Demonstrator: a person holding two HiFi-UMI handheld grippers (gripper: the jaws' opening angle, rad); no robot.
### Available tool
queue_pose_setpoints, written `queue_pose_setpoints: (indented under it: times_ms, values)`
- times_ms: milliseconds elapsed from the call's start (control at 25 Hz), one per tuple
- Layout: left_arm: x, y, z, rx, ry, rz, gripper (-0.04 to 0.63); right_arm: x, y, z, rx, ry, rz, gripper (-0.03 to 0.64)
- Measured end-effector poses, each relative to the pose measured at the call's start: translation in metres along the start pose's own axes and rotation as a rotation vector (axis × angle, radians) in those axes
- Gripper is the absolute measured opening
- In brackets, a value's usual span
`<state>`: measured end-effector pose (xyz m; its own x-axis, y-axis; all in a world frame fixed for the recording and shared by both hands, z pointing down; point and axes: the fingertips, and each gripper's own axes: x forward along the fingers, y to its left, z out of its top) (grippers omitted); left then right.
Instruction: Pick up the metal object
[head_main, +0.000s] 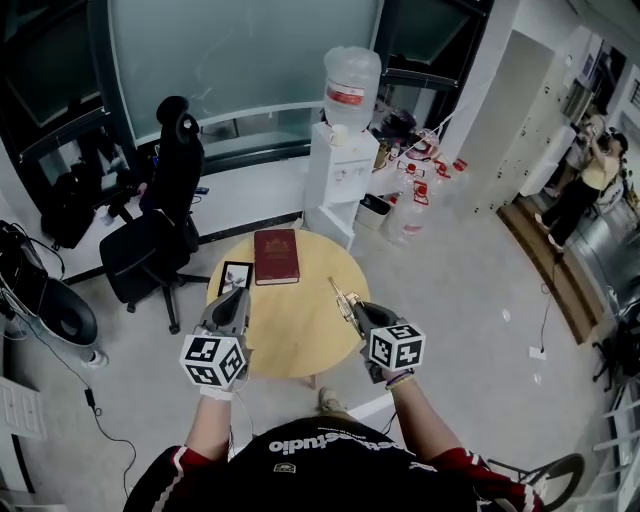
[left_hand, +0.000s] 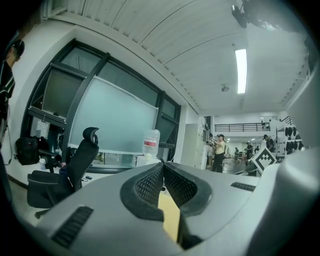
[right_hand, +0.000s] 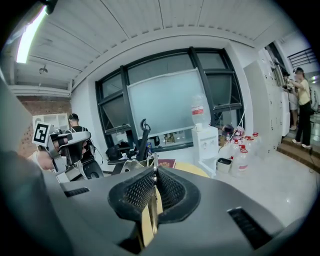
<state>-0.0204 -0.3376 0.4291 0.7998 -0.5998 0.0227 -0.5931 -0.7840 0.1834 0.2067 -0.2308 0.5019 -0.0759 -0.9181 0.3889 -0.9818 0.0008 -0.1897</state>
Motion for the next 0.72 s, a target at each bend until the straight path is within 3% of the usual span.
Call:
queue_pose_setpoints:
  times_ms: [440,720]
  values:
    - [-0.027,-0.011,0.024,0.036,-0.033,-0.020,0.018,-0.029,0.018,0.036,-0.010,-0.166,-0.082,0.031]
    - [-0.036,-0.016,0.023,0.038,-0.033,-0.015,0.018,-0.048,0.022,0.042,-0.026,-0.210,-0.107,0.032]
